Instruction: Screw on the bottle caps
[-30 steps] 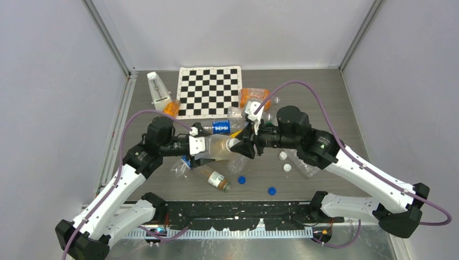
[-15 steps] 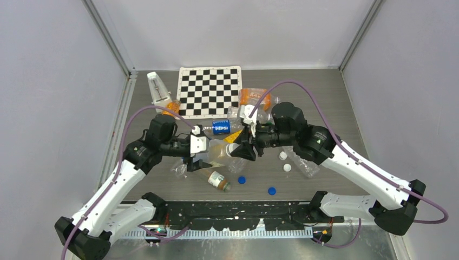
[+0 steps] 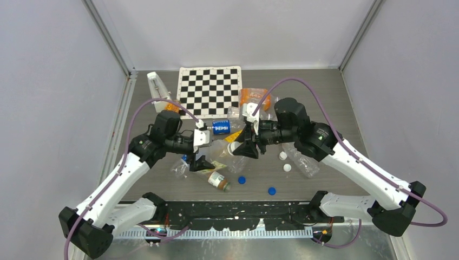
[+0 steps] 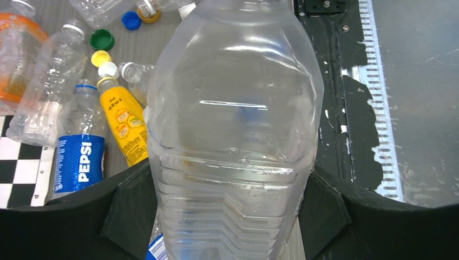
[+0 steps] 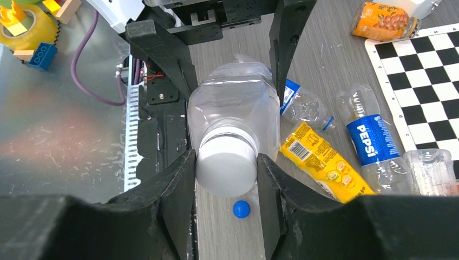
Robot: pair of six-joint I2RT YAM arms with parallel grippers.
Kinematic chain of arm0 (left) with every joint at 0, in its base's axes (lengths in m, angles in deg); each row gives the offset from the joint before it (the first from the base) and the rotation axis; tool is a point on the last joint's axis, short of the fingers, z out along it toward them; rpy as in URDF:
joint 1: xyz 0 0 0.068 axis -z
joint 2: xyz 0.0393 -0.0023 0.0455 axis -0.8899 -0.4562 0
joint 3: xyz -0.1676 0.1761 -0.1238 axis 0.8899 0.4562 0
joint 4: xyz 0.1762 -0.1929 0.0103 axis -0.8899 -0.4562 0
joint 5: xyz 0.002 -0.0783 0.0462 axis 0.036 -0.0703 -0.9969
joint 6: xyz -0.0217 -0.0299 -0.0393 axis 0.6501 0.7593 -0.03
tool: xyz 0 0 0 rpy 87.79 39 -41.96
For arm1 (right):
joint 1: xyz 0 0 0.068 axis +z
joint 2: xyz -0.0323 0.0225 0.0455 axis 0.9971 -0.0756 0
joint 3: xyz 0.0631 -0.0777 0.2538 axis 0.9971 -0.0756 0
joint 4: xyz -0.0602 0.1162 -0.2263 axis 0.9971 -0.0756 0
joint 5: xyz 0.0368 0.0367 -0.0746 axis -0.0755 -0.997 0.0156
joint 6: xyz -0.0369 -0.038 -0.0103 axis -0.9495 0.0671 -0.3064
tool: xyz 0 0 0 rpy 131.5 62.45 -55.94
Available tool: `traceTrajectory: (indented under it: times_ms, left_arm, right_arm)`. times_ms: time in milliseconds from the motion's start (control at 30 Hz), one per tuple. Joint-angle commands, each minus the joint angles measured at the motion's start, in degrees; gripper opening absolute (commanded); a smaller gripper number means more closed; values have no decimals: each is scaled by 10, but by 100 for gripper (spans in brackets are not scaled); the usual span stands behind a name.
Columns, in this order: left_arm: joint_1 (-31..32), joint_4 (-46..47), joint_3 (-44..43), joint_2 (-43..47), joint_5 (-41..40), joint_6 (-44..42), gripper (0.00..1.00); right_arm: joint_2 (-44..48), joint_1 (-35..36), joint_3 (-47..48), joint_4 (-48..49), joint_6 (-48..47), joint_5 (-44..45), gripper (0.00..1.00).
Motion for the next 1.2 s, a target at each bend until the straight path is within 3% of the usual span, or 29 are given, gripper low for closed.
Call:
traceTrajectory:
  times_ms: [0, 267, 533, 833, 1167]
  left_arm:
    - [7, -11, -79, -16, 57, -31, 0]
    - [9, -53, -118, -43, 60, -66, 0]
    - [9, 29, -80, -20, 67, -44, 0]
    - [9, 260, 19, 29, 31, 52, 0]
    - [11, 350, 44, 31, -43, 128, 0]
  right_arm:
    - [-19, 6, 17, -29, -27, -39, 0]
    - [-38, 6, -3, -16, -110, -103, 1]
    - [-50, -12, -25, 7, -129, -137, 0]
    - [-55, -59, -69, 148, 16, -167, 1]
    - [-66, -63, -62, 151, 68, -106, 1]
